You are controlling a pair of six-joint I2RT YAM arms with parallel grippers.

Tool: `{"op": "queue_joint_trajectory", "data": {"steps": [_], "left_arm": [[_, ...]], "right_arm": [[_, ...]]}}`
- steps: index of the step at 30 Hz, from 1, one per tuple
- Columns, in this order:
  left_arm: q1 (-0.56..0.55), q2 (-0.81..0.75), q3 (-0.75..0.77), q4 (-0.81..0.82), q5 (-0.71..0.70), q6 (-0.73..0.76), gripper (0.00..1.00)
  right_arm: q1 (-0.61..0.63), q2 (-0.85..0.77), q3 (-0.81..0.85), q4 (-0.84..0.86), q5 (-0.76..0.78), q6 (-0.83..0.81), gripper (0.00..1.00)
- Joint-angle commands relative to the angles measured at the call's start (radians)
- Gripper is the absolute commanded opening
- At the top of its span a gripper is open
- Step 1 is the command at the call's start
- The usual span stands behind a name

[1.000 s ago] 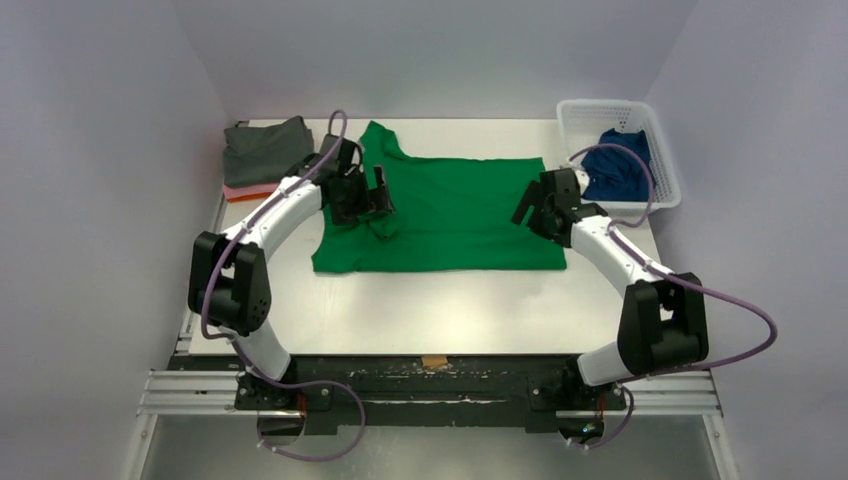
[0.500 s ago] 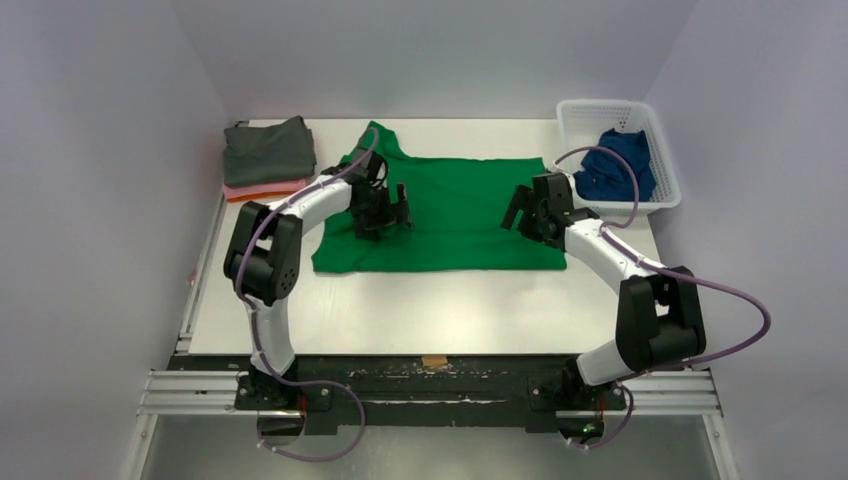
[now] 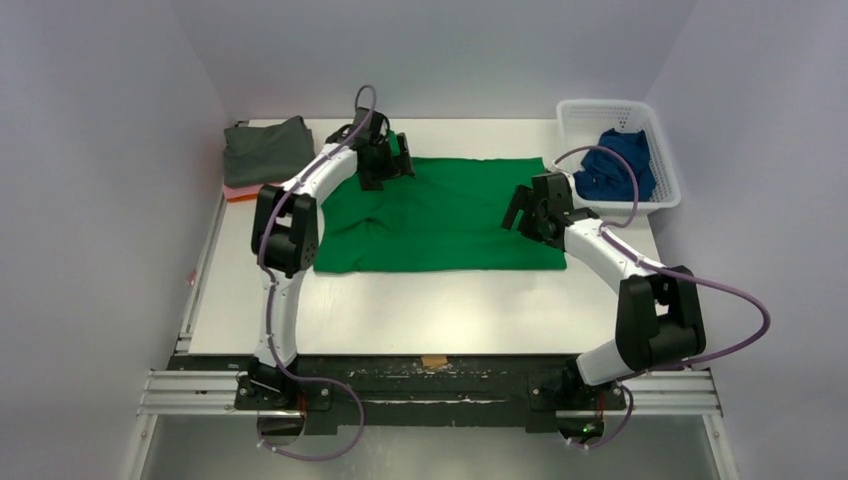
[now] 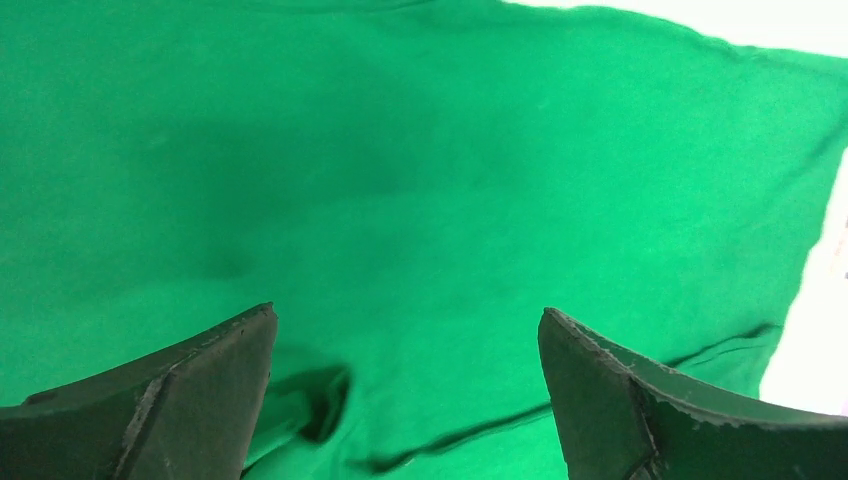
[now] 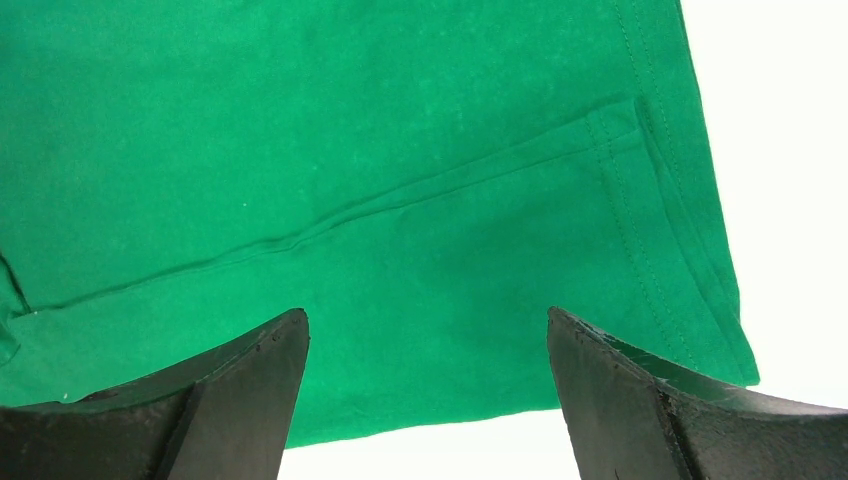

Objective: Fold and stack the t-shirts
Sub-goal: Fold the flattened tshirt in 1/3 of the way

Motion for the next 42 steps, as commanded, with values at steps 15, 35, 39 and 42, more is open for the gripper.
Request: {"op": "queue_joint_trajectory", "data": {"steps": [15,35,39,42], "left_arm": [[0.156,-0.096,-0.034,-0.157,0.227,0.596,0.6],[0.118,0.07,0.104,-0.36,0.13,0.534,0.35],[0.082,0.103,0.142,-0.39,0.047,0.524,0.34],[0.077,0.099,0.137,-0.376,0.018,0.514,0.23]], "right_arm": [[0.0,0.016,0.008,-0.003,0.05,-0.038,0.85],[-0.001,0.024,0.0,0.004,0.01,-0.041,0.84],[0.0,0.023,0.002,0.005,0.006,-0.045,0.84],[-0.002,0.022,0.0,0.006,0.007,-0.046,0.84]]}}
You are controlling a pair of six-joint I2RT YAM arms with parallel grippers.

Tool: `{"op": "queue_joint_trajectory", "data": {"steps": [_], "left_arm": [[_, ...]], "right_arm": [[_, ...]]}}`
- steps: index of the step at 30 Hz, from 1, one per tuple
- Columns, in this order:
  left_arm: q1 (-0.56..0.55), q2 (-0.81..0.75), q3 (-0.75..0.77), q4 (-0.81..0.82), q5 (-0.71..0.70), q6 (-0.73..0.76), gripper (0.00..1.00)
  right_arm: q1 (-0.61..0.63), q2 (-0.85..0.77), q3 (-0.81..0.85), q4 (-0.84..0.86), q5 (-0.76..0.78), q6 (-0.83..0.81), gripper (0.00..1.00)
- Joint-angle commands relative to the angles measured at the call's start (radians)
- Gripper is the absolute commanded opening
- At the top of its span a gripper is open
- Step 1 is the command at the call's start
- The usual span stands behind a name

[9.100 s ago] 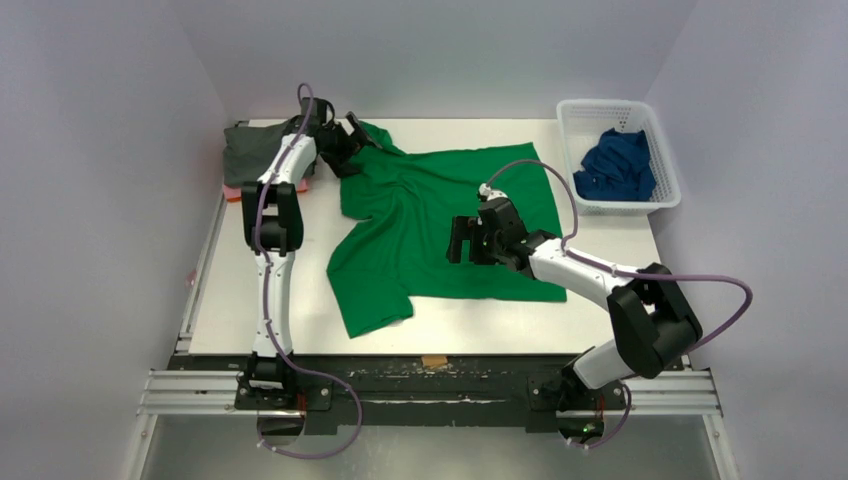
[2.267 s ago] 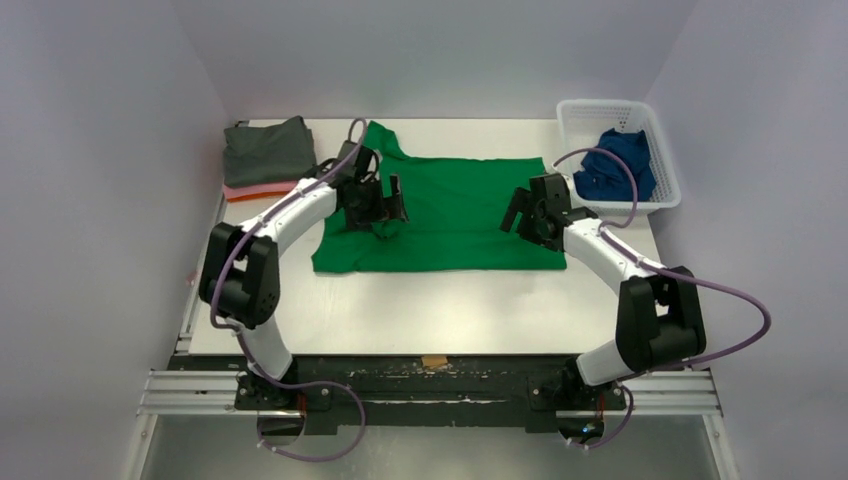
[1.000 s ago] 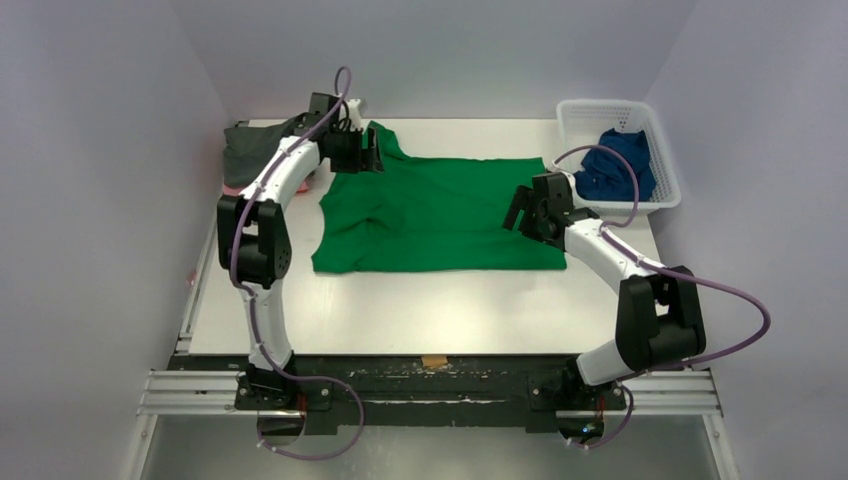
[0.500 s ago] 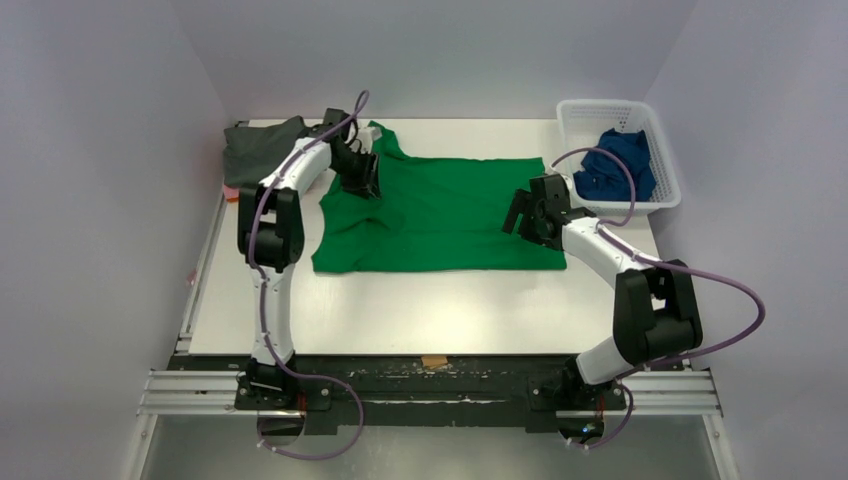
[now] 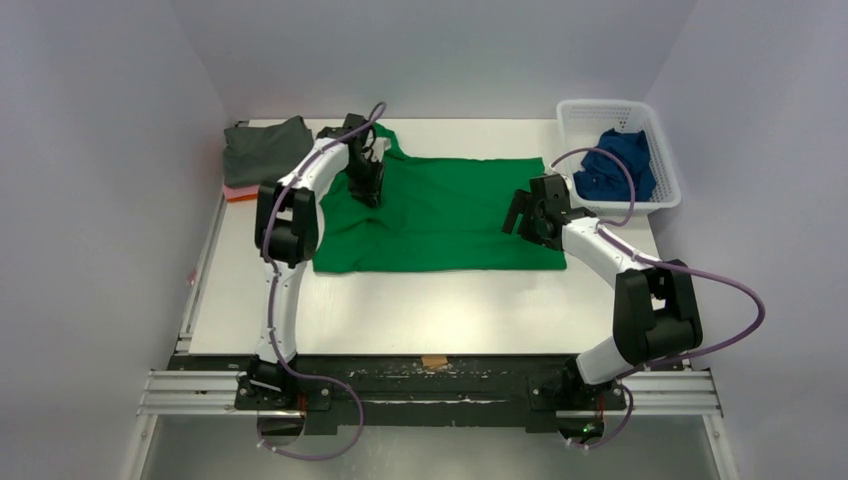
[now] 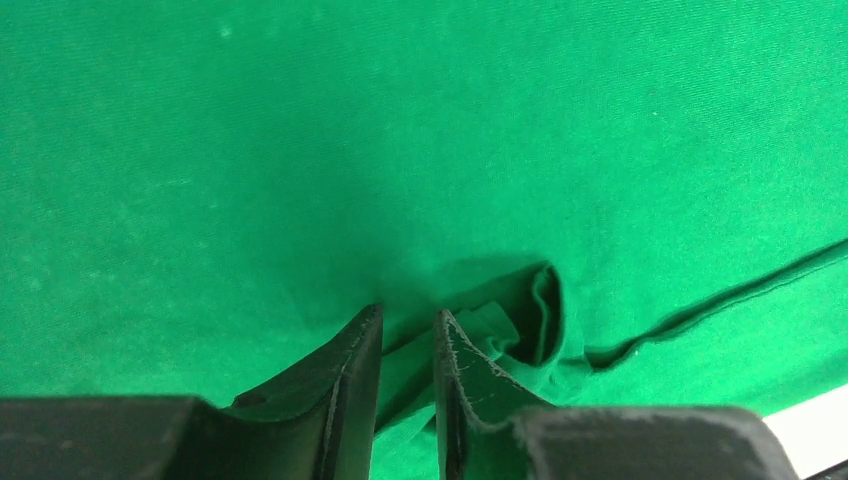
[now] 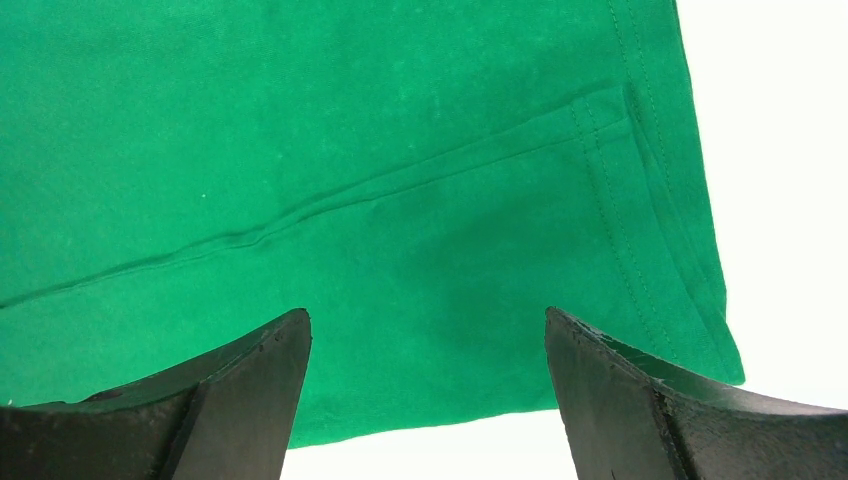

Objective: Fold and stack the t-shirts
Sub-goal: Fold the flattened tshirt in 1/3 of the way

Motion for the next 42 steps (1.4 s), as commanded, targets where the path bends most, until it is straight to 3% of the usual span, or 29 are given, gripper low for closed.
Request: {"op": "queue_joint_trajectory", "data": {"steps": [1,5,14,22,25,29,38,42], "left_arm": [[-0.021,-0.004,0.029,-0.006,-0.067,-0.037,0.18],[-0.015,-0.034,0.004,0.029,-0.092,-0.072,0.0],[0.021,-0.263,-0.234,0.215,-0.071,-0.132,0.0],[0.031,-0.334,-0.287,0.228,-0.076,-0.135,0.0],[0.03,-0.317,-0.29,0.201,0.003,-0.096,0.31],[0.029,-0.272,-0.275,0.157,-0.003,-0.06,0.49],[0.002,-0.152,-0.173,0.055,-0.024,-0.071,0.51],[0.0,-0.139,-0.17,0.05,-0.062,-0.09,0.43]], "right_arm": [[-0.001,-0.012,0.0,0.021,-0.005,-0.017,0.84],[-0.001,-0.01,0.002,0.018,-0.003,-0.018,0.84],[0.0,-0.004,0.003,0.013,0.002,-0.016,0.84],[-0.001,-0.003,0.002,0.011,0.003,-0.016,0.84],[0.0,0.002,0.004,0.008,0.006,-0.017,0.84],[-0.001,0.005,0.006,0.004,0.006,-0.016,0.84],[-0.001,0.016,0.015,-0.005,0.012,-0.018,0.84],[0.0,0.016,0.016,-0.006,0.011,-0.019,0.84]]}}
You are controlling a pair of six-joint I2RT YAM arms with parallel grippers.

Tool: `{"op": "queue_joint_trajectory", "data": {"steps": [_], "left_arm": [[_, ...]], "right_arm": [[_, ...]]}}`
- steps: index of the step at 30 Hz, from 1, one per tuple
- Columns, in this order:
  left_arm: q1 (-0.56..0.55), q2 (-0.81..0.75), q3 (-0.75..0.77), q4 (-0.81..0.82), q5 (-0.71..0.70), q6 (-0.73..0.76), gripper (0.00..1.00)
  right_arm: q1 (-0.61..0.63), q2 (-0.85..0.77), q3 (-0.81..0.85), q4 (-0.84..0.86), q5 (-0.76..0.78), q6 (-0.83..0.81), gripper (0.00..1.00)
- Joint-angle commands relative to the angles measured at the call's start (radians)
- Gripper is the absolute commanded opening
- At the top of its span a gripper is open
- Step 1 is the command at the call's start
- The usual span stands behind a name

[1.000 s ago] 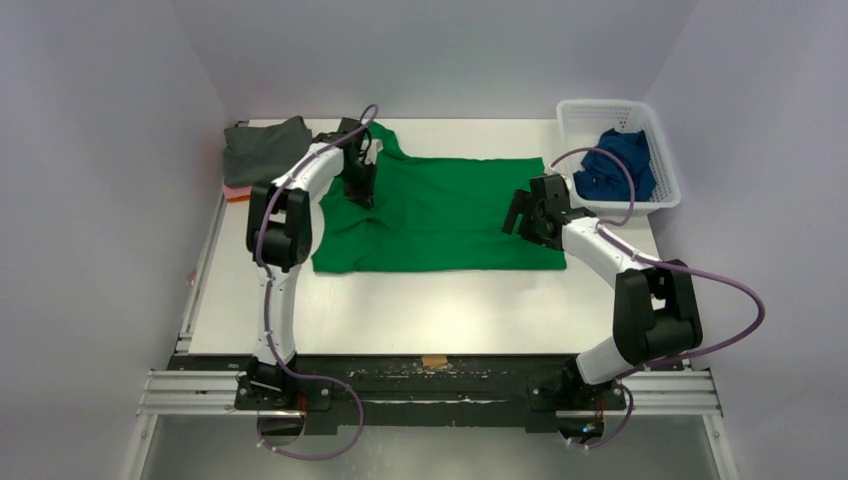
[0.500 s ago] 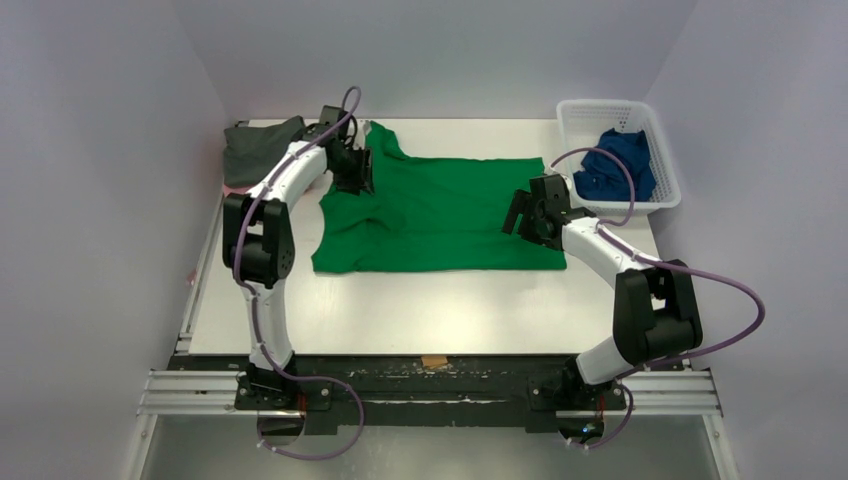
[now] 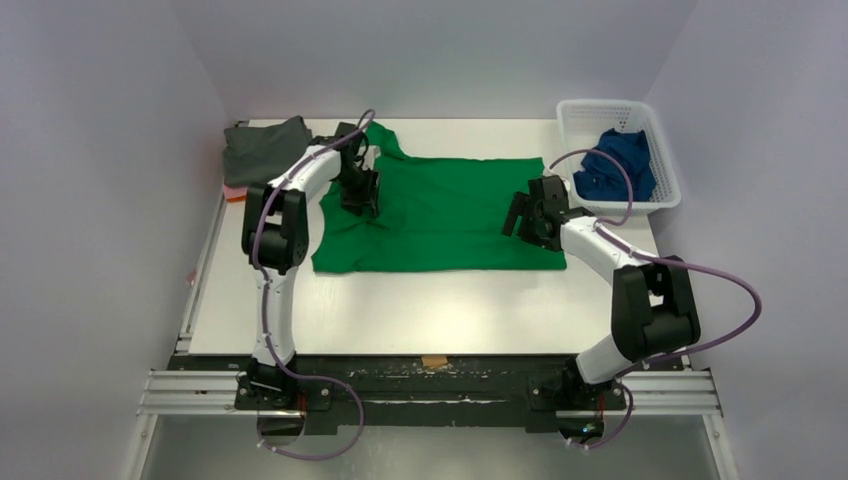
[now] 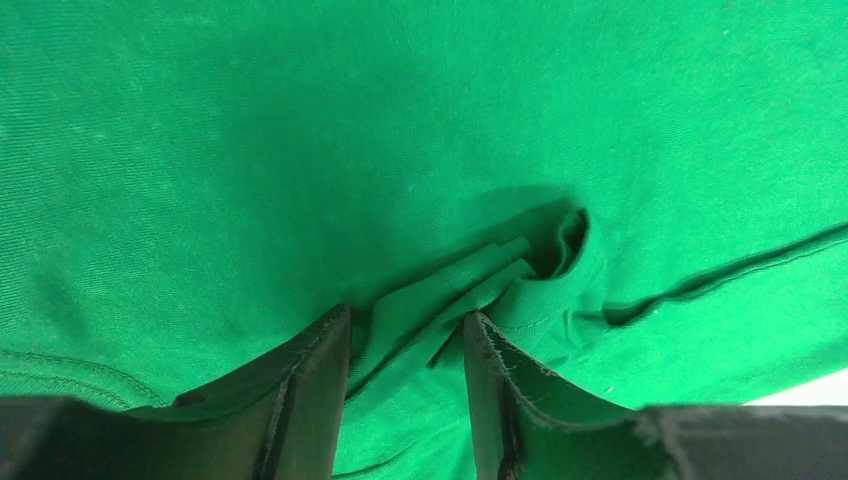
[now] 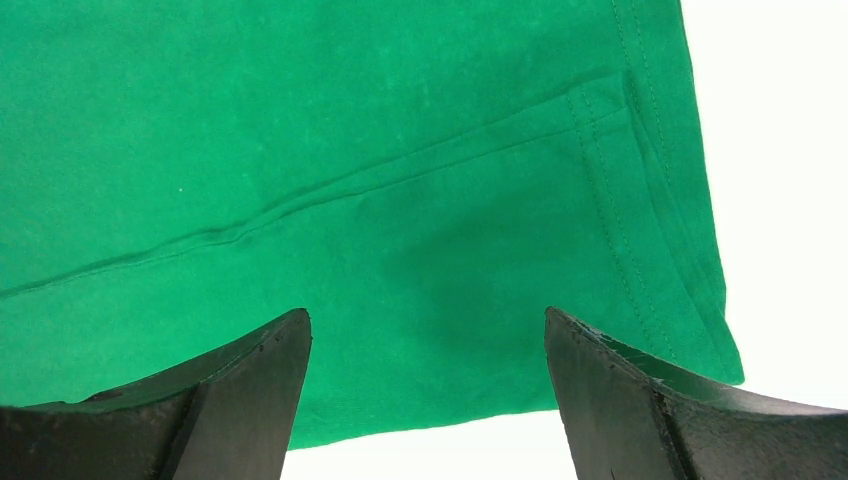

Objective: Fold and stack the t-shirts
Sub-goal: Fold the flattened tshirt in 1/3 of the way

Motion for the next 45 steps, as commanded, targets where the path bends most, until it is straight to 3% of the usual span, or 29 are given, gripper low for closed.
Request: {"op": "queue_joint_trajectory", "data": {"steps": [1,6,8,16,20,24,27,30,32,36,39,45], "left_arm": [[-0.009,-0.001,0.051,-0.033,-0.044,-0.012,0.39],[-0.009,-0.031,0.039,-0.015,-0.063,-0.016,0.08],[-0.007,-0.051,0.029,-0.005,-0.082,-0.025,0.0],[0.028,-0.112,-0.009,0.033,-0.149,-0.099,0.0],[0.062,-0.146,-0.064,0.091,-0.119,-0.135,0.0],[0.099,-0.137,-0.058,0.088,-0.121,-0.18,0.23],[0.119,-0.144,-0.048,0.064,-0.194,-0.227,0.56],[0.135,-0.176,-0.045,0.031,-0.273,-0.28,0.75],[0.133,-0.215,-0.078,0.049,-0.208,-0.272,0.79],[0.119,-0.301,-0.218,0.188,0.098,-0.238,0.93],[0.097,-0.346,-0.322,0.279,0.233,-0.249,1.0],[0.051,-0.3,-0.334,0.299,0.136,-0.291,1.0]], "right_arm": [[0.0,0.0,0.016,-0.001,0.008,-0.011,0.84],[0.0,0.005,0.016,-0.002,0.011,-0.012,0.84],[0.0,0.008,0.017,-0.002,0.013,-0.013,0.84],[-0.001,0.014,0.022,-0.013,0.031,-0.011,0.84],[-0.001,0.019,0.023,-0.011,0.032,-0.01,0.84],[-0.001,0.026,0.028,-0.019,0.034,-0.01,0.84],[0.0,0.023,0.027,-0.021,0.039,-0.009,0.84],[-0.002,0.019,0.026,-0.021,0.04,-0.008,0.84],[-0.001,0.017,0.023,-0.019,0.038,-0.008,0.84],[-0.001,0.016,0.02,-0.015,0.027,-0.006,0.84],[0.0,0.015,0.017,-0.012,0.022,-0.006,0.84],[0.0,0.017,0.016,-0.004,0.011,-0.005,0.84]]}}
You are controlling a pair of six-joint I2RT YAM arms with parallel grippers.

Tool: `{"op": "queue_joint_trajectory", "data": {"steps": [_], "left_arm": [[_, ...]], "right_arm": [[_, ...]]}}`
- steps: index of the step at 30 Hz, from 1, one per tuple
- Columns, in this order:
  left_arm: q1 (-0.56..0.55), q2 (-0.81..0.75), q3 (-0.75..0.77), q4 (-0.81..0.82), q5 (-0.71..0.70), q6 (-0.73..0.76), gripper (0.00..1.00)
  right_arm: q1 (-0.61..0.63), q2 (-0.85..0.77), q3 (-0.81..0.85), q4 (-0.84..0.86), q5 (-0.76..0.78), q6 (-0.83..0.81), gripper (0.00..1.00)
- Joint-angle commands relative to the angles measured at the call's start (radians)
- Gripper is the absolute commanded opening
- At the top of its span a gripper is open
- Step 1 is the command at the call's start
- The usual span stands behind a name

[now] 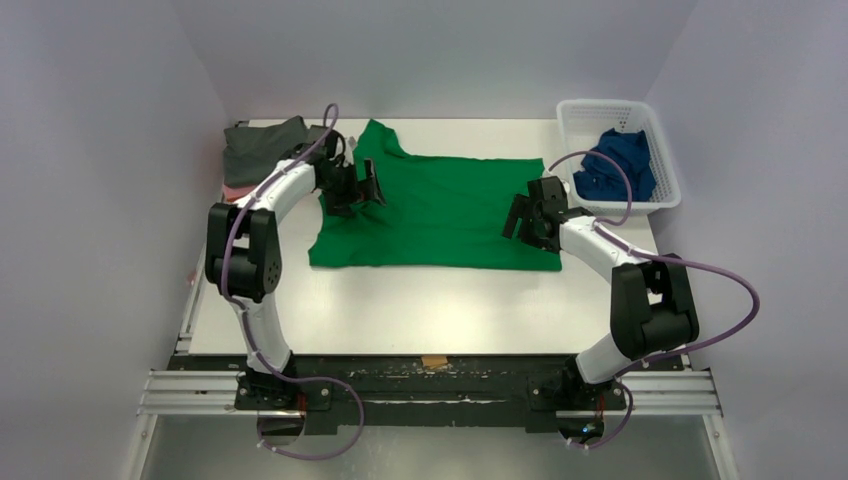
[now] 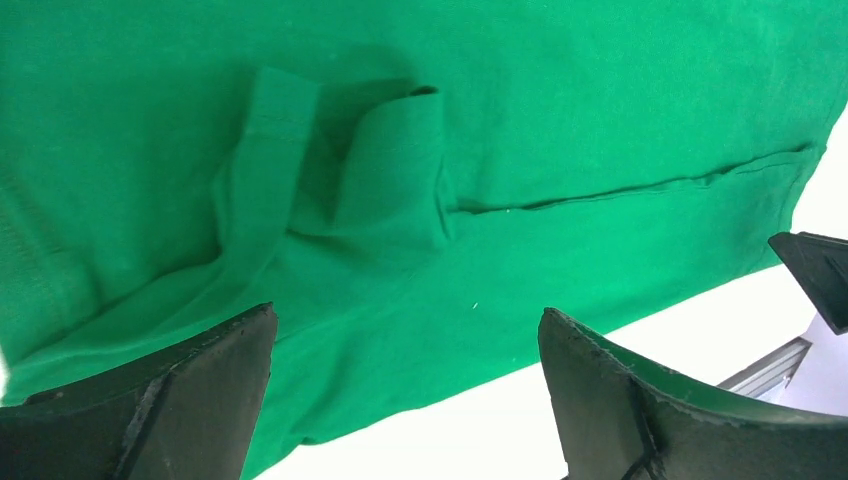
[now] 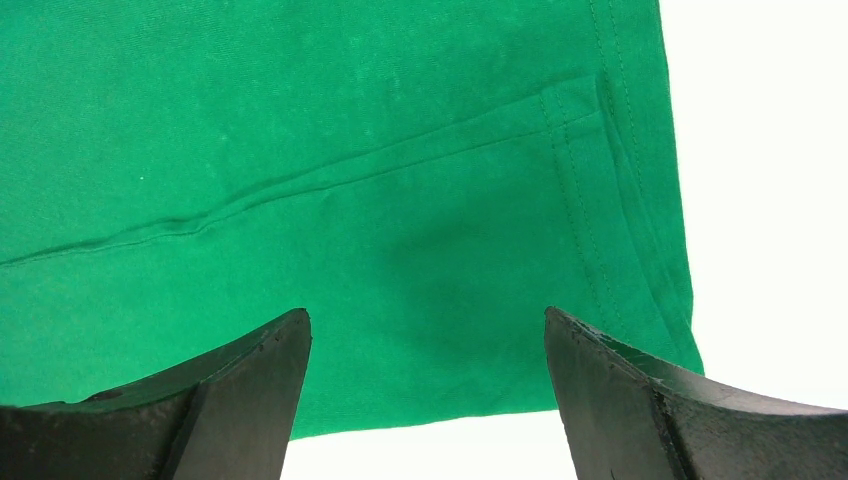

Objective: Fold and stack the t-shirts
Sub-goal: Fold the flattened tshirt in 1/3 of the way

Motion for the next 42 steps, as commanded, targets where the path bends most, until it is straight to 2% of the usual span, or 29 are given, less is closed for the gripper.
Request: {"op": "queue_joint_trajectory", "data": {"steps": [1,4,9,11,14,20,25,27,30,34,38,42], "left_arm": [[-0.017,0.041,0.028,0.077,0.002,-0.048,1.0],[-0.018,0.114,0.106,0.081,-0.053,-0.083,1.0],[0.002,0.237,0.298,-0.015,-0.335,-0.145,1.0],[0.026,0.288,0.38,-0.061,-0.342,-0.178,1.0],[0.046,0.301,0.407,-0.074,-0.331,-0.211,1.0],[0.046,0.145,0.302,-0.076,-0.363,-0.21,1.0],[-0.002,-0.116,0.037,0.04,-0.363,-0.209,1.0],[-0.044,-0.171,-0.04,0.094,-0.332,-0.216,1.0],[-0.103,-0.152,-0.084,0.142,-0.23,-0.235,1.0],[-0.152,-0.059,-0.089,0.16,-0.195,-0.273,1.0],[-0.154,0.004,-0.129,0.174,-0.153,-0.298,1.0],[-0.16,-0.001,-0.192,0.17,-0.155,-0.295,1.0]], "right_arm": [[0.0,0.002,0.014,0.015,0.004,-0.006,0.84],[0.0,-0.001,0.016,0.012,0.009,-0.009,0.84],[-0.001,-0.007,0.016,0.006,0.021,-0.009,0.84],[-0.001,-0.009,0.016,0.003,0.022,-0.01,0.84],[-0.001,-0.013,0.016,-0.001,0.028,-0.011,0.84],[-0.001,-0.02,0.022,0.0,0.024,-0.014,0.84],[-0.001,0.02,0.058,0.027,-0.002,-0.019,0.84],[0.0,0.065,0.092,0.035,-0.013,-0.027,0.84],[0.001,0.144,0.136,0.088,-0.088,-0.023,0.82],[0.016,0.224,0.157,0.108,-0.108,-0.007,0.81],[0.026,0.225,0.084,0.117,-0.101,0.018,0.81],[0.027,0.191,-0.004,0.11,-0.063,0.047,0.82]]}}
